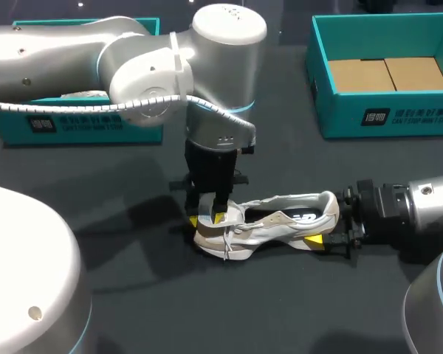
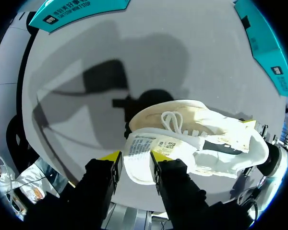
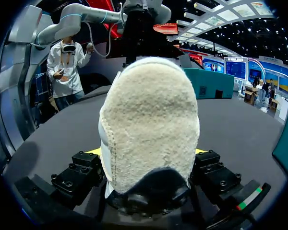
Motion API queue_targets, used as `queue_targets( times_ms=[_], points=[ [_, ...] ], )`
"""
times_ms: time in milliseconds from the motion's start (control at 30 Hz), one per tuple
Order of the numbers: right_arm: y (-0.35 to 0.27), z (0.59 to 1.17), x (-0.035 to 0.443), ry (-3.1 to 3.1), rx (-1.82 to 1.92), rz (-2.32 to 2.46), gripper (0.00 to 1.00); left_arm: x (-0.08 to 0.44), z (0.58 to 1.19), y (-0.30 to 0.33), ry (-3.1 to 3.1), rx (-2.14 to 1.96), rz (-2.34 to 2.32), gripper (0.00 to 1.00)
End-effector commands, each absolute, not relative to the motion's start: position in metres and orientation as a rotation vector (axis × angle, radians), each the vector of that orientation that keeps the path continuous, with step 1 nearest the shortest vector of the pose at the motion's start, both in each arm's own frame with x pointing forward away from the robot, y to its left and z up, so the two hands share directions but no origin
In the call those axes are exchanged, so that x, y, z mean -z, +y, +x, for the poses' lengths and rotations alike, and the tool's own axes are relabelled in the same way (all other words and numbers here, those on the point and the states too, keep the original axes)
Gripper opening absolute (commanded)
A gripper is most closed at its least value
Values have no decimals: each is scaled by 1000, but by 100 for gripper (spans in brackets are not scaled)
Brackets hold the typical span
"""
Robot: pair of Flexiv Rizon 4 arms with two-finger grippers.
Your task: Take the shoe out of the shoebox, open the shoe tongue, remove and reinsert the insole, then place the shoe into the shoebox
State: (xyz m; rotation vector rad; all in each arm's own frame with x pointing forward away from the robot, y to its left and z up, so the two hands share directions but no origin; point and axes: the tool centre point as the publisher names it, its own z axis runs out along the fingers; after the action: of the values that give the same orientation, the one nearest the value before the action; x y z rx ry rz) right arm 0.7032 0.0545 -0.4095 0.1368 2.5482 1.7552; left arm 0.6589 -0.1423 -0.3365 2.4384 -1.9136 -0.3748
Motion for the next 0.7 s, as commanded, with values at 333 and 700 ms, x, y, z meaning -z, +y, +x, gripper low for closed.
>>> queue_targets(
  times_ms=[333,700],
  points=[
    [55,703,410,2552,-1749,139,0,355,650,-131,-1374,457,2897,62],
    [55,703,410,2552,-1749,139,0,312,641,-133,-1461,315,2865,61]
  ],
)
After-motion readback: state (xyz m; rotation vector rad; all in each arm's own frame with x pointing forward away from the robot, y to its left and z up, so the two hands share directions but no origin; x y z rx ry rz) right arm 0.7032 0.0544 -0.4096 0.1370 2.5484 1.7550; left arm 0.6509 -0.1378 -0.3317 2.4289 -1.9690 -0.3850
